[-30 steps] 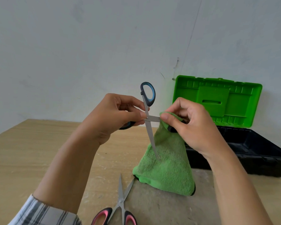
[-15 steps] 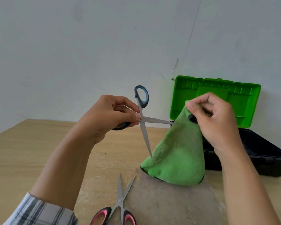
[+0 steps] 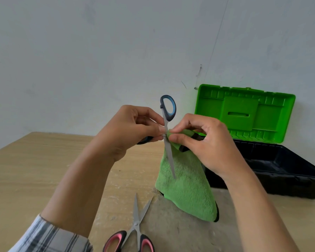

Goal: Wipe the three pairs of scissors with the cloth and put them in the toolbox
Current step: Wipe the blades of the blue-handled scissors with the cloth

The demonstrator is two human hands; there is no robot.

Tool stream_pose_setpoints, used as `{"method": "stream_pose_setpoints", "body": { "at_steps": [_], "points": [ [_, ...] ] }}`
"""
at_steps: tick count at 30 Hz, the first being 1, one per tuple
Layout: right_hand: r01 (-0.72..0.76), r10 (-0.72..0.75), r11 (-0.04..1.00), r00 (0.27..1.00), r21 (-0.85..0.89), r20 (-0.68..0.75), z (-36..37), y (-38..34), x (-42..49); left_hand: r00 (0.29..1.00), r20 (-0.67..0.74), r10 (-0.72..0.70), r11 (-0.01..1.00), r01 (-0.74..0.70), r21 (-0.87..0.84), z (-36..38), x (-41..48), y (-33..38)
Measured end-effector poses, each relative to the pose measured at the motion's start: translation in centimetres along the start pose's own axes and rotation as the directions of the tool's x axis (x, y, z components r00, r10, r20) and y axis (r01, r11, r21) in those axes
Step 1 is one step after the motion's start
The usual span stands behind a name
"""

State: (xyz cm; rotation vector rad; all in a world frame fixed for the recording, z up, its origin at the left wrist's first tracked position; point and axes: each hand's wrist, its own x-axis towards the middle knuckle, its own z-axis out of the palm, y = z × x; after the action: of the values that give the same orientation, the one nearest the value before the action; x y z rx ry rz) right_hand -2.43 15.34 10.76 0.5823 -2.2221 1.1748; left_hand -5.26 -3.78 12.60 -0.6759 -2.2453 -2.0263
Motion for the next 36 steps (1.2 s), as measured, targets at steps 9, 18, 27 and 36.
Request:
{"method": "stream_pose_setpoints", "body": {
  "at_steps": [9,18,27,36],
  "points": [
    [0.024,-0.033,0.997,0.991,-0.069,-0.131,0.7,0.2,0.2,0.998,0.03,0.049,0.999,-0.049,-0.001,0.9,-0.1,-0.1],
    [-0.047,0.046,0.997,0.999,-0.067,-0.018,-1.1,0.4,0.0,0.997,0.02,0.069,0.997,-0.069,0.017,1.4,-0.3,0.1],
    [-0.104,0.106,0.99,0.994,-0.099,0.007,-3.7,1.7,-0.5,0.999,-0.035,0.035,0.999,-0.036,-0.014,0.3,-0.1,-0.1],
    [-0.129,0.071,0.953,0.974,-0.273,-0.213,-4.2,2.3,-0.4,0.998,-0.055,-0.003,1.0,0.002,-0.013,0.4,0.1,0.1]
  ]
}}
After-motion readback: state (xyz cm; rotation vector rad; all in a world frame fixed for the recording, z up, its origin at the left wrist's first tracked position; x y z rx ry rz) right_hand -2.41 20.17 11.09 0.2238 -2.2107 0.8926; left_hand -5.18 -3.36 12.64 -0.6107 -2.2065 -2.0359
